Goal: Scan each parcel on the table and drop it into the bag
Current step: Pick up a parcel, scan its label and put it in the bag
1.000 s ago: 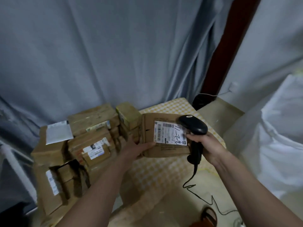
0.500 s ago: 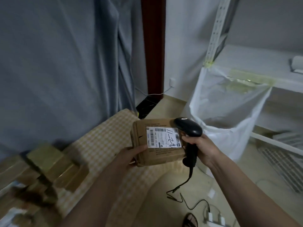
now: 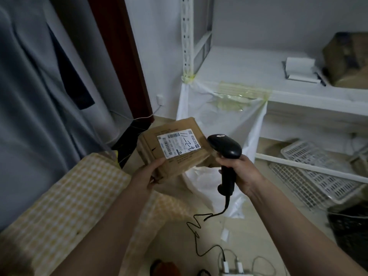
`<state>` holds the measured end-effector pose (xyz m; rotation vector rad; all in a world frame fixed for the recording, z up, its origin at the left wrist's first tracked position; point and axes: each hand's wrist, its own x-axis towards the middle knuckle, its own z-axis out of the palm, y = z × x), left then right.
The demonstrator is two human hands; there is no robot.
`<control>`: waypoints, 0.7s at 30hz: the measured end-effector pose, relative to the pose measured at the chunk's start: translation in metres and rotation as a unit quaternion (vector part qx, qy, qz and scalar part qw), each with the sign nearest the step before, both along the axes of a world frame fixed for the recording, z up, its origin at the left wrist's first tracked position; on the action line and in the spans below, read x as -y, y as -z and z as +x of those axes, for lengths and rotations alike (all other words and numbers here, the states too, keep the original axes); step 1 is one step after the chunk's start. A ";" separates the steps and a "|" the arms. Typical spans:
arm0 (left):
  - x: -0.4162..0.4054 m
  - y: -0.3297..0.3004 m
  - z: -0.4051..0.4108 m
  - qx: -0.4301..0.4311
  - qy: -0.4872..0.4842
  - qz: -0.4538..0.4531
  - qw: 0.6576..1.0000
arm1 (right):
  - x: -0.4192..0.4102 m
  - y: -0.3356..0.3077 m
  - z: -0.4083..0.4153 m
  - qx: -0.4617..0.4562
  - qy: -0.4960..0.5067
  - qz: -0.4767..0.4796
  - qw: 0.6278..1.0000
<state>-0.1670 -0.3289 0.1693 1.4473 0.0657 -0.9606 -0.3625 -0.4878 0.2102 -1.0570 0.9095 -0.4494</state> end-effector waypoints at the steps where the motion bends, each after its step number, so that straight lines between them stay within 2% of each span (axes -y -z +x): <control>1: 0.015 0.002 0.006 0.007 0.007 -0.003 1.000 | 0.010 0.001 -0.001 0.000 0.009 0.004 1.000; 6: 0.090 0.016 0.031 0.051 0.042 0.010 0.998 | 0.058 0.008 -0.002 0.004 0.042 0.022 0.999; 13: 0.200 0.054 0.063 0.150 0.117 0.086 0.978 | 0.123 0.022 0.025 0.040 0.090 0.083 0.992; 17: 0.261 0.077 0.085 0.250 0.158 0.137 0.945 | 0.157 0.040 0.053 0.019 0.100 0.107 0.989; 21: 0.306 0.114 0.105 0.335 0.232 0.218 0.887 | 0.182 0.063 0.078 -0.012 0.115 0.124 0.985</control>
